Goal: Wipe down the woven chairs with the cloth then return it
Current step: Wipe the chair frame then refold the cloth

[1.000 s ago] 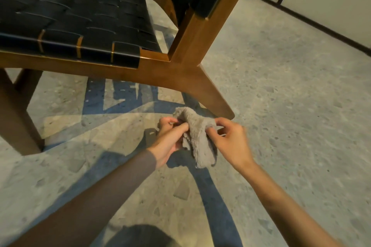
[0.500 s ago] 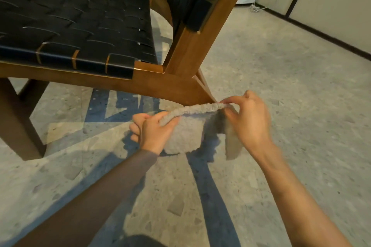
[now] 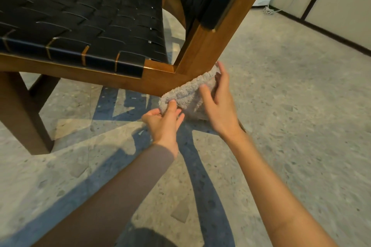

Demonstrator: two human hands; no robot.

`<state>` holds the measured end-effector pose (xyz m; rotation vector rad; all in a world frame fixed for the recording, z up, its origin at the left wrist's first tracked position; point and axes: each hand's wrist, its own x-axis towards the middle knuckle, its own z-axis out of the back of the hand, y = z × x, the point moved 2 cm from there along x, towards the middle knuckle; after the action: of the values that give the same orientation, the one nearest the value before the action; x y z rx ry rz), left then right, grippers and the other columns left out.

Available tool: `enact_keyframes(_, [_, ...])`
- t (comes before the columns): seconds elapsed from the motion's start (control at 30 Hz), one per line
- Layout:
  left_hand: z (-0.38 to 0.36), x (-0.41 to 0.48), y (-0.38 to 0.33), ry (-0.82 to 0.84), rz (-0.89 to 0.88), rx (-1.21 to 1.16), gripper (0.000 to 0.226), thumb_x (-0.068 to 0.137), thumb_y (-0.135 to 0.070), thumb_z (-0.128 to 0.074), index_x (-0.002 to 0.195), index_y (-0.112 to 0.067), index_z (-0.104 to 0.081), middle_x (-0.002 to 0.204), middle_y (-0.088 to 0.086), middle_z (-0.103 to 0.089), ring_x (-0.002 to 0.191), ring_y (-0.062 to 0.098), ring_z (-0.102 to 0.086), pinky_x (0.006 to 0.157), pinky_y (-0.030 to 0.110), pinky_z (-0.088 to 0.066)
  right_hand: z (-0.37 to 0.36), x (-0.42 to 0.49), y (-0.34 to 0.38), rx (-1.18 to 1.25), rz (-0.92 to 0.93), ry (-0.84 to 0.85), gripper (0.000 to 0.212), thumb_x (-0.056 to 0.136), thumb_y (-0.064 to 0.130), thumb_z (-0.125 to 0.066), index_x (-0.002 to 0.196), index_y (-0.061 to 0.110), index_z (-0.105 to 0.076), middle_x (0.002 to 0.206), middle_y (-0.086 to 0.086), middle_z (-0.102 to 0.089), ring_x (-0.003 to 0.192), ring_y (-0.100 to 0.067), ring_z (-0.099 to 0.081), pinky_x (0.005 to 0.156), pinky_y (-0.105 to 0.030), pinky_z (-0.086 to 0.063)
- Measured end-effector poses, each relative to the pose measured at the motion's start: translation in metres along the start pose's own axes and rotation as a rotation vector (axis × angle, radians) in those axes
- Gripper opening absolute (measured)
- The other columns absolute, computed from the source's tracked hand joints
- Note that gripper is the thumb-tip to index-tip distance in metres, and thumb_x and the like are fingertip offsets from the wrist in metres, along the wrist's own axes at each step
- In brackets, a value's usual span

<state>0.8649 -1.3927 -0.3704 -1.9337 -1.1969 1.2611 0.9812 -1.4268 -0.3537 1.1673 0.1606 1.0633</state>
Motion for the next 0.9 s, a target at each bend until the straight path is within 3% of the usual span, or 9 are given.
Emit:
enact_keyframes(0.1, [-0.004,-0.001,0.002,0.108,-0.049,-0.033,0.038,0.09,-0.016,-0.063,0.122,-0.003,-0.047,0.113,0.006,-0.064,0.109,0.014,-0.062,0.087,0.024,-0.053,-0.007,0.003,-0.01,-0.242,0.122,0.052,0.062,0.095,0.057,-0.03,0.147,0.025,-0.021,0.142,0.009,-0.04,0.123,-0.01,-0.034,0.107,-0.032,-0.027])
enact_keyframes(0.2, [-0.01,0.0,0.004,0.161,-0.114,0.021,0.042,0.087,-0.027,-0.066,0.126,-0.019,-0.054,0.122,-0.004,-0.064,0.113,0.01,-0.06,0.1,0.03,-0.046,-0.012,0.007,-0.017,-0.284,0.146,-0.017,0.059,0.094,0.059,-0.031,0.144,0.028,-0.024,0.134,0.006,-0.042,0.107,-0.003,-0.026,0.096,-0.027,-0.025])
enact_keyframes(0.3, [-0.015,0.004,0.012,0.158,-0.165,0.056,0.027,0.089,-0.025,-0.064,0.116,-0.027,-0.06,0.117,-0.008,-0.066,0.112,0.009,-0.06,0.103,0.036,-0.044,-0.016,0.003,-0.027,-0.32,0.172,-0.087,0.056,0.095,0.054,-0.035,0.144,0.031,-0.021,0.134,0.004,-0.038,0.104,-0.001,-0.021,0.089,-0.022,-0.018])
enact_keyframes(0.43, [-0.021,0.011,0.032,0.206,-0.188,0.097,0.027,0.092,-0.015,-0.06,0.12,-0.015,-0.06,0.115,0.0,-0.068,0.108,0.01,-0.063,0.098,0.032,-0.047,-0.014,-0.006,-0.055,-0.3,0.127,-0.109,0.054,0.094,0.05,-0.037,0.143,0.036,-0.02,0.133,0.007,-0.034,0.106,-0.004,-0.024,0.09,-0.019,-0.017])
enact_keyframes(0.53, [-0.03,0.015,0.052,0.256,-0.19,0.166,0.027,0.093,-0.011,-0.057,0.12,-0.006,-0.058,0.114,0.007,-0.068,0.105,0.013,-0.064,0.093,0.026,-0.05,-0.007,-0.015,-0.082,-0.297,0.075,-0.106,0.057,0.092,0.049,-0.034,0.145,0.029,-0.024,0.133,0.007,-0.034,0.106,-0.003,-0.022,0.094,-0.018,-0.017])
enact_keyframes(0.67, [-0.041,0.025,0.089,0.288,-0.119,0.267,0.028,0.094,-0.009,-0.055,0.122,-0.005,-0.057,0.114,0.009,-0.067,0.106,0.017,-0.063,0.094,0.03,-0.049,0.002,-0.029,-0.12,-0.323,-0.023,-0.083,0.064,0.089,0.049,-0.032,0.145,0.018,-0.028,0.14,-0.007,-0.036,0.114,-0.01,-0.026,0.098,-0.018,-0.015])
enact_keyframes(0.8, [-0.05,0.04,0.131,0.323,0.045,0.368,0.027,0.094,-0.01,-0.055,0.12,-0.003,-0.055,0.116,0.013,-0.065,0.109,0.022,-0.061,0.099,0.037,-0.047,0.016,-0.042,-0.161,-0.377,-0.152,0.006,0.07,0.086,0.056,-0.028,0.145,0.019,-0.026,0.142,-0.004,-0.036,0.114,-0.008,-0.025,0.096,-0.006,-0.01])
enact_keyframes(0.9, [-0.059,0.049,0.155,0.36,0.183,0.433,0.025,0.094,-0.008,-0.054,0.119,-0.001,-0.053,0.121,0.019,-0.061,0.114,0.028,-0.058,0.102,0.039,-0.044,0.027,-0.05,-0.187,-0.376,-0.227,0.1,0.075,0.084,0.06,-0.025,0.145,0.016,-0.028,0.14,-0.004,-0.041,0.127,-0.02,-0.032,0.1,-0.015,-0.014])
